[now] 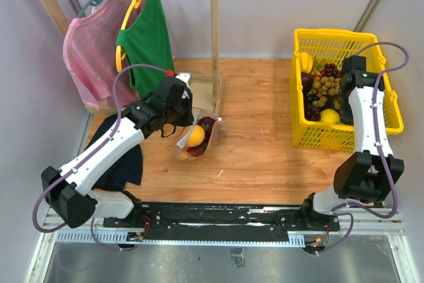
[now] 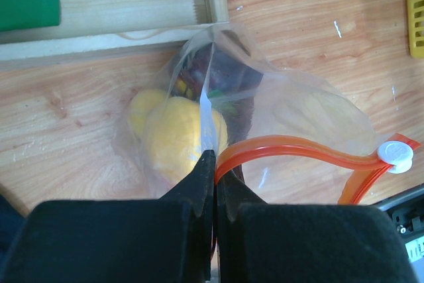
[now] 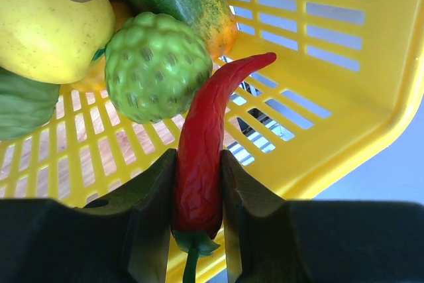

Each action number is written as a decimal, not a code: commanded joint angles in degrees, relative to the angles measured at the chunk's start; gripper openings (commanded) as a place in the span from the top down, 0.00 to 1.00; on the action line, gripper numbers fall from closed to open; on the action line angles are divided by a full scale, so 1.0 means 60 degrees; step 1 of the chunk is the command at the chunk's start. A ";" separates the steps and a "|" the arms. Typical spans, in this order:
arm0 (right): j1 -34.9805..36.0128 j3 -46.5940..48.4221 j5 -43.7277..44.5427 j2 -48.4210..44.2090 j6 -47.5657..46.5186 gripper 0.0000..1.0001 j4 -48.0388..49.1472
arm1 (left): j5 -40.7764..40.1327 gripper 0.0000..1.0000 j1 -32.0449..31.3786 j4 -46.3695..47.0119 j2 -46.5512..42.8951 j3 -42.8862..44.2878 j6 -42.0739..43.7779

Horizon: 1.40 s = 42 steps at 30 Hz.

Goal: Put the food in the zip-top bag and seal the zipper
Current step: Pick up the fake vegetable from the bin, then place the fake vegetable in the zipper food storage bag.

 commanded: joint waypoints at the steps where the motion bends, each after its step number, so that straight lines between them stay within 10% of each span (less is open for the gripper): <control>1: 0.0085 0.0678 -0.0259 -0.0566 -0.0056 0.98 -0.0242 | -0.0143 1.00 0.0046 0.0138 -0.0237 0.0136 0.0061; 13: 0.1424 0.2333 -0.1889 -0.1999 -0.0571 0.99 -0.0210 | -0.0267 1.00 0.0046 0.0094 -0.0208 0.0343 -0.0056; 25: 0.3236 0.2295 -0.6568 -0.3480 -0.0262 0.99 0.1031 | -0.0305 1.00 0.0046 0.0020 -0.0051 0.0723 -0.0152; 42: 0.8192 0.1037 -0.8627 -0.3190 0.1348 0.99 0.3845 | 0.0004 0.99 0.0046 -0.0088 0.0143 0.1088 -0.0622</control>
